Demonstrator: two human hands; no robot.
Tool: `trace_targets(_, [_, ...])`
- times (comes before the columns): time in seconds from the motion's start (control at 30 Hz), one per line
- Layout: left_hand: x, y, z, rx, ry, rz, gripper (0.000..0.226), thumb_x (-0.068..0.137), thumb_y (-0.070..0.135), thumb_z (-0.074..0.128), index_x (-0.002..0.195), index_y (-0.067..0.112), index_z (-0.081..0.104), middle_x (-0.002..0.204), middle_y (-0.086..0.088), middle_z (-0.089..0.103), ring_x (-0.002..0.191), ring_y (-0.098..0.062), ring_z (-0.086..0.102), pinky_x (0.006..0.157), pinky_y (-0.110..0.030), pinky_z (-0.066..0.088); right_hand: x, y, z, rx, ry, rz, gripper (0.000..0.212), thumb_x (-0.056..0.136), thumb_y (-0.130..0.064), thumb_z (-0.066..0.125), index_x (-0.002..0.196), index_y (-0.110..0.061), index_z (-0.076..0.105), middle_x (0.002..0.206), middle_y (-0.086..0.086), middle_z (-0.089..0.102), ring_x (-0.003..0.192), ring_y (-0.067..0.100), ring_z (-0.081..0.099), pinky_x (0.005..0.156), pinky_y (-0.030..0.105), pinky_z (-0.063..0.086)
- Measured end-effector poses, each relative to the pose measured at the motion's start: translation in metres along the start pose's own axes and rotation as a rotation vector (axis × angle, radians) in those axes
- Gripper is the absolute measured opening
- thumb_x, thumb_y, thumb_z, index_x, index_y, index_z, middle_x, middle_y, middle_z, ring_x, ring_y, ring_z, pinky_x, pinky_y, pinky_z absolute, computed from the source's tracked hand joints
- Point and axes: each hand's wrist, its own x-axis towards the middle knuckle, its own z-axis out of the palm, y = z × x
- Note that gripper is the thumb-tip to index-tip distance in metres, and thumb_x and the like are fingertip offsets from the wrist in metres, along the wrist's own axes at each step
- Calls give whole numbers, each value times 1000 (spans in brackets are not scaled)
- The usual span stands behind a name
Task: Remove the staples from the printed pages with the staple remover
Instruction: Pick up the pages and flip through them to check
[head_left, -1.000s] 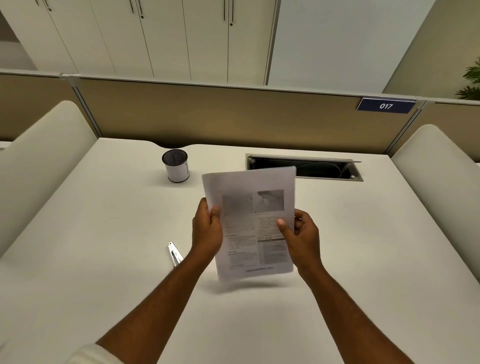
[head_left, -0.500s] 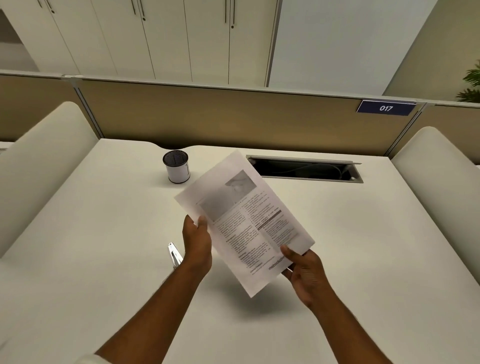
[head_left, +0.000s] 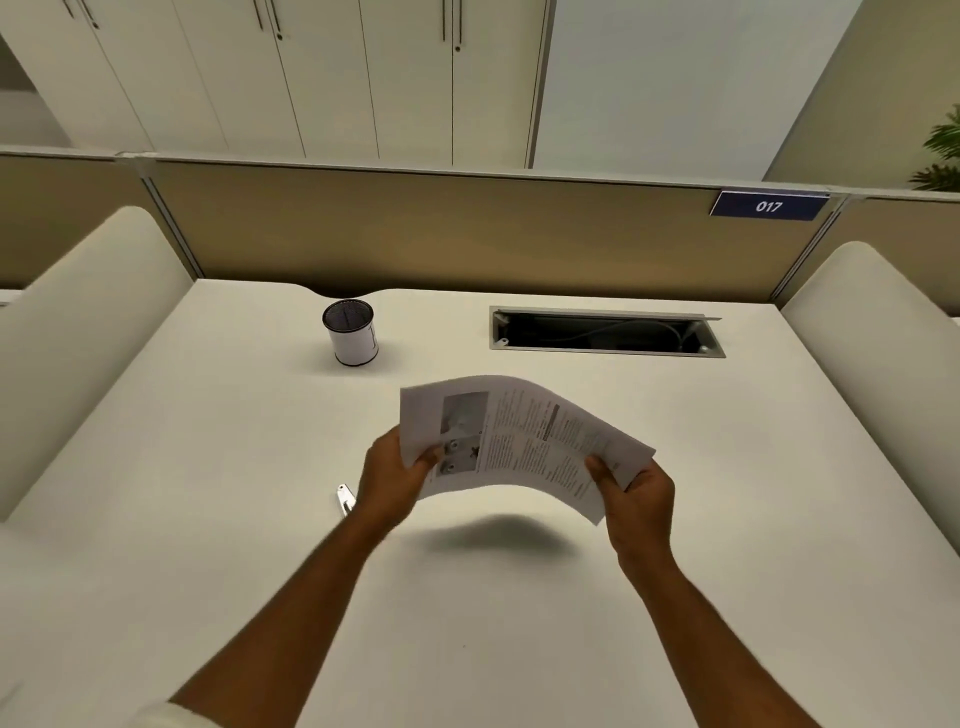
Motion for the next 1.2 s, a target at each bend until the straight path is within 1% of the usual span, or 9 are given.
trace_targets(0.17, [-25, -31, 27, -85, 219, -47, 30, 88, 14, 75, 114, 17, 61, 102, 4, 68, 96, -19, 65, 81, -27, 52, -15, 17, 6, -92, 11, -54, 26, 86, -14, 81, 105, -27, 70, 99, -7, 75, 93, 10, 72, 77, 26, 60])
trace_targets(0.47, [-28, -57, 32, -107, 206, -165, 34, 94, 5, 63, 126, 15, 55, 116, -4, 67, 108, -24, 62, 87, -28, 48, -19, 37, 4, -166, 48, 102, 34, 88, -6, 76, 113, -24, 62, 110, 1, 71, 108, 27, 69, 90, 46, 60])
trace_targets(0.67, [-9, -12, 17, 167, 192, 67, 22, 93, 1, 59, 99, 23, 58, 85, 10, 64, 77, -14, 62, 53, -6, 41, -11, -6, 10, -403, 195, -269, 91, 77, -8, 86, 150, -17, 33, 152, 4, 43, 138, 21, 45, 114, 36, 41])
trace_targets(0.77, [1, 18, 9, 299, 79, 177, 27, 90, -3, 55, 88, 25, 56, 77, 10, 63, 70, -7, 59, 54, -10, 41, -2, -36, 22, -557, -28, -576, 75, 77, -14, 86, 143, -12, 48, 147, 6, 53, 139, 22, 45, 117, 33, 37])
trace_targets(0.83, [6, 36, 9, 374, -15, 240, 24, 90, 0, 54, 88, 24, 56, 80, 5, 66, 71, -15, 60, 55, -18, 42, 0, -51, 34, -549, -284, -558, 66, 81, -18, 85, 140, -15, 54, 144, 2, 58, 135, 18, 51, 114, 31, 40])
trace_targets(0.93, [4, 57, 10, 476, -84, 404, 20, 89, 3, 56, 91, 22, 57, 87, 0, 66, 78, -19, 58, 67, -28, 48, 6, -62, 40, -535, -410, -457, 43, 89, -21, 77, 129, -20, 63, 127, -5, 70, 112, 12, 67, 98, 33, 56])
trace_targets(1.03, [-1, 58, 9, 537, 123, 581, 23, 90, 16, 64, 113, 17, 59, 110, -1, 67, 105, -23, 61, 117, -45, 31, 11, -58, 36, -446, -368, -332, 14, 94, -18, 71, 105, -26, 71, 96, -12, 73, 84, 7, 70, 73, 31, 59])
trace_targets(1.13, [-3, 48, 5, 266, 412, 485, 74, 83, 24, 78, 144, 13, 39, 147, -2, 43, 140, -19, 39, 124, -38, 19, 8, -49, 30, -228, -307, -188, 13, 92, -16, 74, 102, -23, 72, 95, -5, 76, 89, 19, 73, 74, 35, 62])
trace_targets(1.2, [-5, 44, 3, -45, 294, 299, 77, 87, 25, 75, 150, 16, 31, 154, 3, 35, 144, -13, 34, 120, -28, 28, 5, -46, 27, -117, -279, -131, 16, 91, -16, 75, 106, -21, 72, 97, 0, 77, 91, 27, 74, 79, 43, 64])
